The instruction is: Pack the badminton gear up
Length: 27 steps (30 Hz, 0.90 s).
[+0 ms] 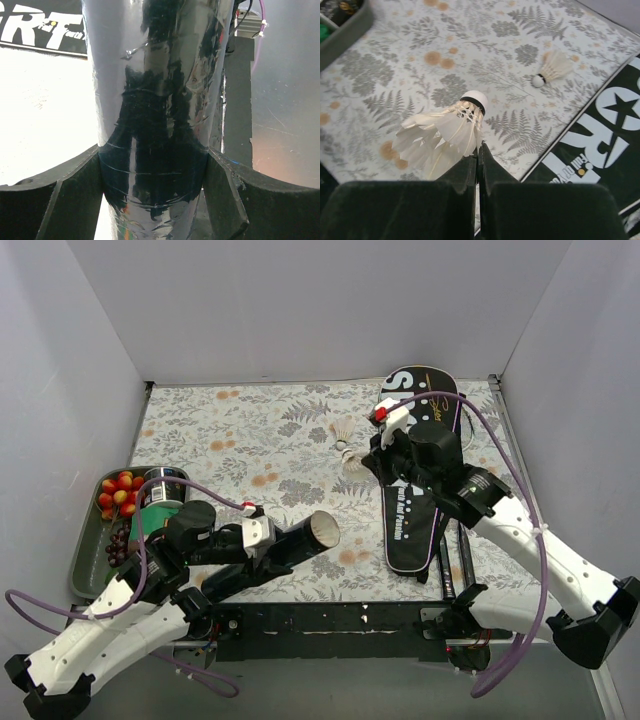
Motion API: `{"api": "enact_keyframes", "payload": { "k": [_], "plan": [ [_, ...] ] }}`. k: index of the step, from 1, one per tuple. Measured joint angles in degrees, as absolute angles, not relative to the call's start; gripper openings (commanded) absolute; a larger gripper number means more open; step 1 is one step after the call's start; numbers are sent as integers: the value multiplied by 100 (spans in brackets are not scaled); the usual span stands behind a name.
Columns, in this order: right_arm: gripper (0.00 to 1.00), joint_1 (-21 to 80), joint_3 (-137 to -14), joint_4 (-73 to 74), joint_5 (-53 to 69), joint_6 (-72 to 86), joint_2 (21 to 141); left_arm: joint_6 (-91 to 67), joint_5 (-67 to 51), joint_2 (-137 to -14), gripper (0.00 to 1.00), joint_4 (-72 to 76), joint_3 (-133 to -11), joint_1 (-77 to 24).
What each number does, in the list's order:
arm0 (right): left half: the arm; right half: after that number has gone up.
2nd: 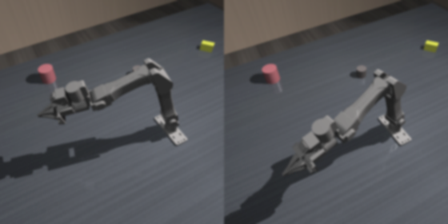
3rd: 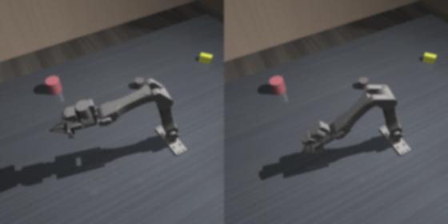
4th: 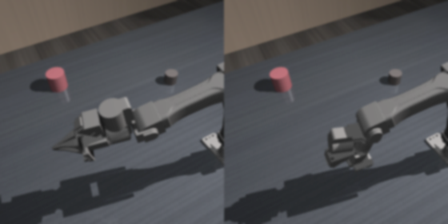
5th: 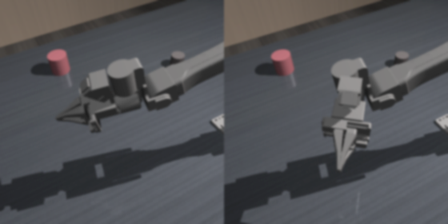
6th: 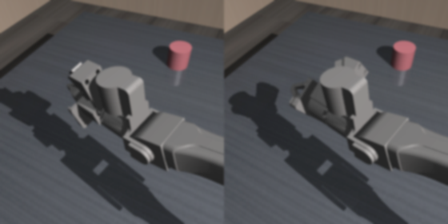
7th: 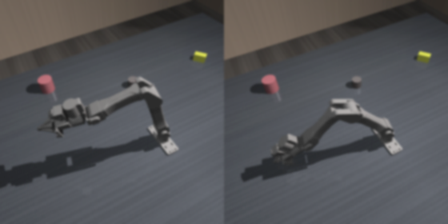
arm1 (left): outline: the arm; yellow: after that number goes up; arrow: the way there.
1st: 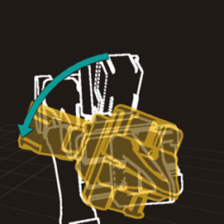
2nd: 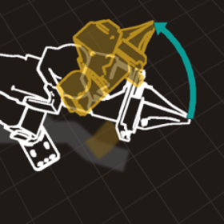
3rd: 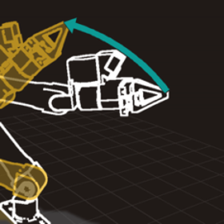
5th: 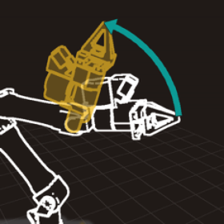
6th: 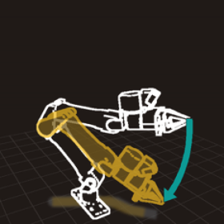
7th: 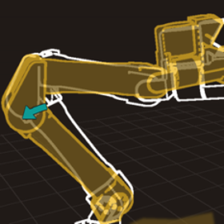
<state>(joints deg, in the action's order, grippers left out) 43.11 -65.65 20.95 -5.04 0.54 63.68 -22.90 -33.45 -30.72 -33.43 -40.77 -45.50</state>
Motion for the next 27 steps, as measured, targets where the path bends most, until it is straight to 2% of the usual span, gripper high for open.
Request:
{"api": "enact_keyframes", "payload": {
  "k": [15, 27],
  "plan": [
    [1, 4014, -7806, 3551, 2530, 589, 5686, -2270, -3334, -3155, 20, -3463, -4130, -4550],
    [1, 4014, -7894, 4340, 4178, 722, 5688, -2246, -3306, -3179, 20, -3518, -4154, -4550]
  ]
}}
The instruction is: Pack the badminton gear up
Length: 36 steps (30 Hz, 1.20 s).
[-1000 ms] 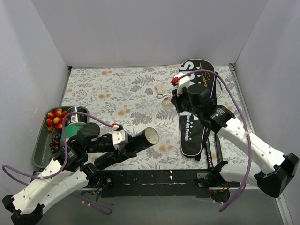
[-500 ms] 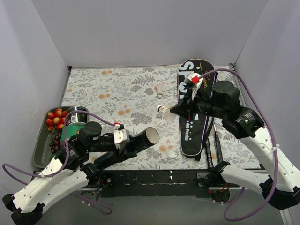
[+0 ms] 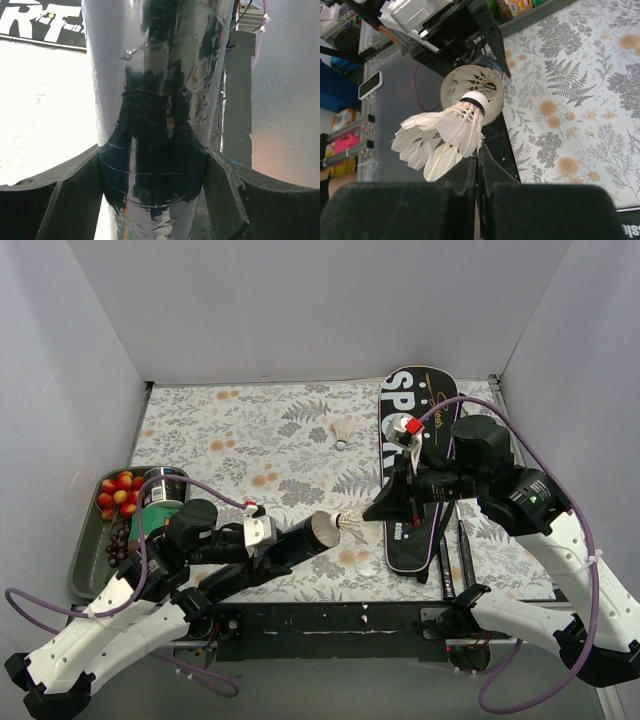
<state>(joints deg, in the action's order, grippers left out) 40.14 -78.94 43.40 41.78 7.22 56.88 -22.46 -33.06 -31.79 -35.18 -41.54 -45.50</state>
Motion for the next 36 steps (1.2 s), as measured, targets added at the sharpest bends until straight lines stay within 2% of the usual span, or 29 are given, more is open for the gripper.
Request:
{"api": "enact_keyframes", "payload": {
  "k": [8, 20, 36],
  "plan": [
    [1, 4016, -7872, 4386, 4661, 740, 5736, -2248, -3295, -3194, 20, -3557, -4209, -4550],
    [1, 4303, -7773, 4353, 4501, 899, 6237, -2244, -3273, -3203, 20, -3581, -4211, -4550],
    [1, 5800, -8058, 4300, 2899, 1203, 7251, -2169, -3247, -3175, 20, -3850, -4204, -4563]
  ]
}}
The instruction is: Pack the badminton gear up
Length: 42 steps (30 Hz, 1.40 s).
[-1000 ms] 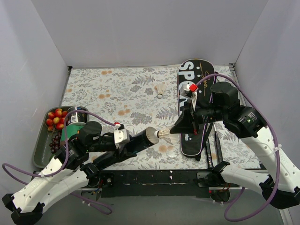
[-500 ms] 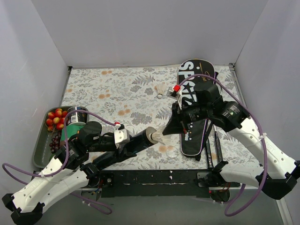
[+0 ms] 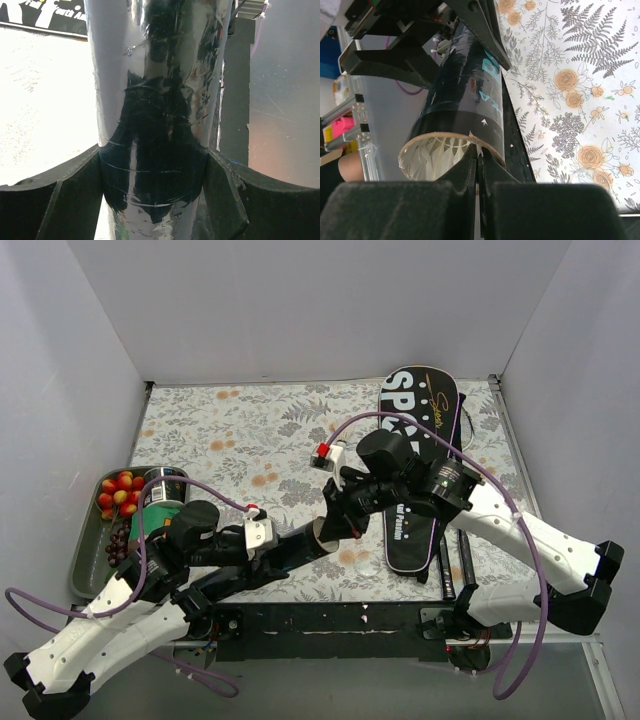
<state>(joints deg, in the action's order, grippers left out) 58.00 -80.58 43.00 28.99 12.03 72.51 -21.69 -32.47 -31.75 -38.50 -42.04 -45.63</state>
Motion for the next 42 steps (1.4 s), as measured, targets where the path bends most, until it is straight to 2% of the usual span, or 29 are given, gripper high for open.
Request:
{"api": "enact_keyframes", "payload": {
  "k": [14, 18, 20, 21, 26, 28, 31, 36, 42],
  "plan": [
    [1, 6829, -7819, 3859, 1011, 1782, 7658, -2001, -2884, -3194, 20, -4250, -4108, -4543],
    [28, 6838, -7787, 3804, 860, 1844, 7655, -1975, -2794, -3199, 20, -4276, -4106, -4523],
    [34, 6831, -7787, 3800, 797, 1859, 7618, -1975, -2755, -3199, 20, -4287, -4104, -4523],
    [46, 6820, -7787, 3815, 777, 1868, 7583, -1970, -2755, -3199, 20, -4276, -4097, -4523],
    [56, 6663, -7843, 3931, 823, 1855, 7290, -2008, -2814, -3201, 21, -4121, -4064, -4530],
    [64, 6554, -7911, 4005, 832, 1806, 7146, -2058, -2873, -3212, 21, -3977, -4058, -4534],
    [68, 6156, -8051, 4235, 982, 1715, 6875, -2154, -2856, -3210, 21, -3739, -4042, -4523],
    [69, 4930, -8517, 4711, 679, 1295, 6718, -2198, -3070, -3096, 22, -3485, -4034, -4552],
    [74, 3771, -8571, 4423, 705, 895, 7402, -2233, -3118, -3059, 22, -3415, -4023, -4552]
  ]
}}
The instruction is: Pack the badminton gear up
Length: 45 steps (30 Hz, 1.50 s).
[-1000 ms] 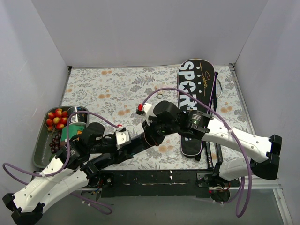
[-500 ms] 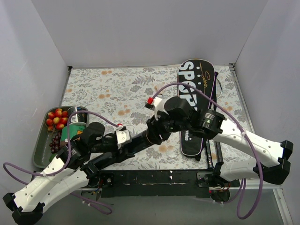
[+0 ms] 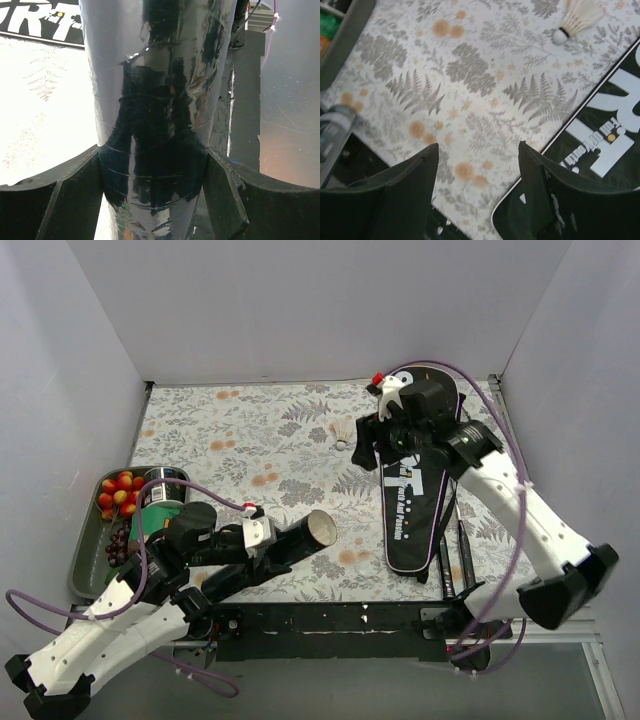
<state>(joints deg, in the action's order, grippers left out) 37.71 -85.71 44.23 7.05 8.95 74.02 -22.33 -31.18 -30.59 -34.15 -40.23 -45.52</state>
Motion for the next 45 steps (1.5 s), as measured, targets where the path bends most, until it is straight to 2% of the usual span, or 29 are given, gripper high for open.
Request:
{"api": "enact_keyframes", "payload": {
  "k": [7, 12, 16, 27, 36, 45],
  "plan": [
    [78, 2888, -8591, 3096, 978, 478, 9507, -2244, -3089, -2976, 21, -3422, -4010, -4552],
    [79, 2727, -8626, 2202, 685, -40, 10591, -2322, -3098, -2943, 21, -3413, -4010, -4552],
    [80, 2724, -9118, 1787, 537, -429, 11229, -2429, -3179, -2945, 21, -3319, -3988, -4552],
    [80, 2484, -10180, 886, 674, -799, 12411, -2554, -3369, -2980, 21, -3260, -3986, -4552],
    [80, 2185, -10951, 908, 1240, -703, 13312, -2604, -3315, -3004, 21, -3317, -3986, -4552],
    [79, 2123, -11432, 1041, 2082, -598, 13638, -2646, -3297, -2926, 21, -3315, -3983, -4552]
  ]
}}
